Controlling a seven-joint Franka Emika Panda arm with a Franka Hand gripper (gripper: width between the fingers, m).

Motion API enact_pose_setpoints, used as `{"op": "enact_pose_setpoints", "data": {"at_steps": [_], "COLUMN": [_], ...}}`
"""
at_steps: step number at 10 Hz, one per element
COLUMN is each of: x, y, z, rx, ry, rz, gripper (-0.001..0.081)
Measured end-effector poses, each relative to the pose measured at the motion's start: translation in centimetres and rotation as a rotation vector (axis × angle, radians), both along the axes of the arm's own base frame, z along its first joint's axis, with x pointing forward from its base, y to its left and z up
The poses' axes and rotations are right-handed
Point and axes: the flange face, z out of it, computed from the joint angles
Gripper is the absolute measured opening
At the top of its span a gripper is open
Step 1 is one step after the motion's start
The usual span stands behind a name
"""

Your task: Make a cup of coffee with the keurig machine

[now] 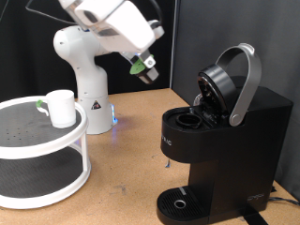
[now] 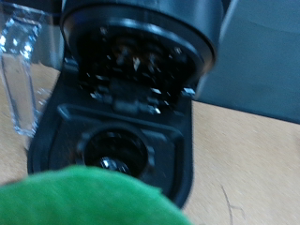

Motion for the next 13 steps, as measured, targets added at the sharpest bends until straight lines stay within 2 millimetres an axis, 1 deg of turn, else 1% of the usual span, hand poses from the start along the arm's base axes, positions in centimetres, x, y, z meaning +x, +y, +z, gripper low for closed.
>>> {"op": "enact_pose_setpoints", "data": {"at_steps": [2,5,10,13], "x": [0.9,1.7,2.1,2.2], "y": [1.3,2.2,3.0,3.1], "z": [0.1,-0.2,-0.5,-0.5], "rx": [0.01,0.007,0.02,0.017], "ry": [0.053,0.069,0.072,0.069], "rz": [0.051,0.057,0.054,0.053], "gripper": [0.0477,0.0477,0.0477,0.0477]}}
